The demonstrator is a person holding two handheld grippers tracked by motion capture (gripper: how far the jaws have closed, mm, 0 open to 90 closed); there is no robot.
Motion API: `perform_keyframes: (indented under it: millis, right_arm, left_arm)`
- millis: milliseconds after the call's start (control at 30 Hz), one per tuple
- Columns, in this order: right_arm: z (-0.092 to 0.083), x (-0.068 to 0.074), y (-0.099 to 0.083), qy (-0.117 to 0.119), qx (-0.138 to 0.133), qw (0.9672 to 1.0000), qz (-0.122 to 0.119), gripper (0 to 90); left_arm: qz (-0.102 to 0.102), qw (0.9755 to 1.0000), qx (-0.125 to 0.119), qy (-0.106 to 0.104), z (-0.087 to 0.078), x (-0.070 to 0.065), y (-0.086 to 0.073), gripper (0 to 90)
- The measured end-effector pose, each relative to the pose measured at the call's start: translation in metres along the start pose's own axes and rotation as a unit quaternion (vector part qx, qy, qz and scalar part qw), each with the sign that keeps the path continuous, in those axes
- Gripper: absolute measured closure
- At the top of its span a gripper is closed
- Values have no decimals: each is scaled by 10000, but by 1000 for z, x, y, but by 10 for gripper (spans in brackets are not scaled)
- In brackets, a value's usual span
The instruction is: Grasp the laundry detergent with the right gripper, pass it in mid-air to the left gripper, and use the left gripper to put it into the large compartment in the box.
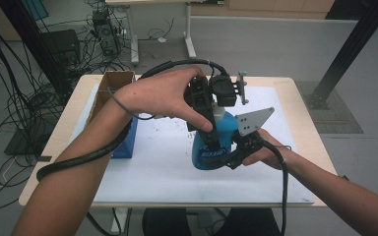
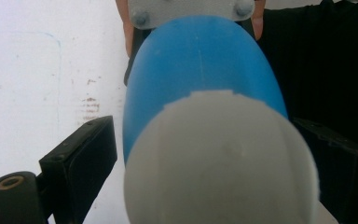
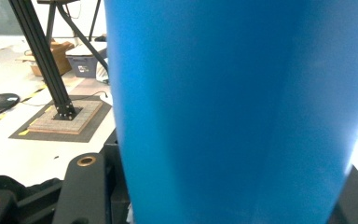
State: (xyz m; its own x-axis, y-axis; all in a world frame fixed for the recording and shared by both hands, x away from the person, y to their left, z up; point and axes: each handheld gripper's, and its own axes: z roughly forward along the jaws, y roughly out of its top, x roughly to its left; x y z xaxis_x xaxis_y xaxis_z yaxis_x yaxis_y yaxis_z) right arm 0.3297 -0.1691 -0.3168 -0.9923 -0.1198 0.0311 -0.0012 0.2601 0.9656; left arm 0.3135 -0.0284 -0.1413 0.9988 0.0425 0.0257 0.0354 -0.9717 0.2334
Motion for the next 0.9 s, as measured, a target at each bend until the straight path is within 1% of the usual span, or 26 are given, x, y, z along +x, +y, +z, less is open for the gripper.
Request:
perform_keyframes:
  millis: [900]
  right_arm:
    - [1, 3, 2, 21, 38, 10000, -42, 403]
  left_arm:
    - [-30, 10000, 17, 59, -3, -2, -1, 98]
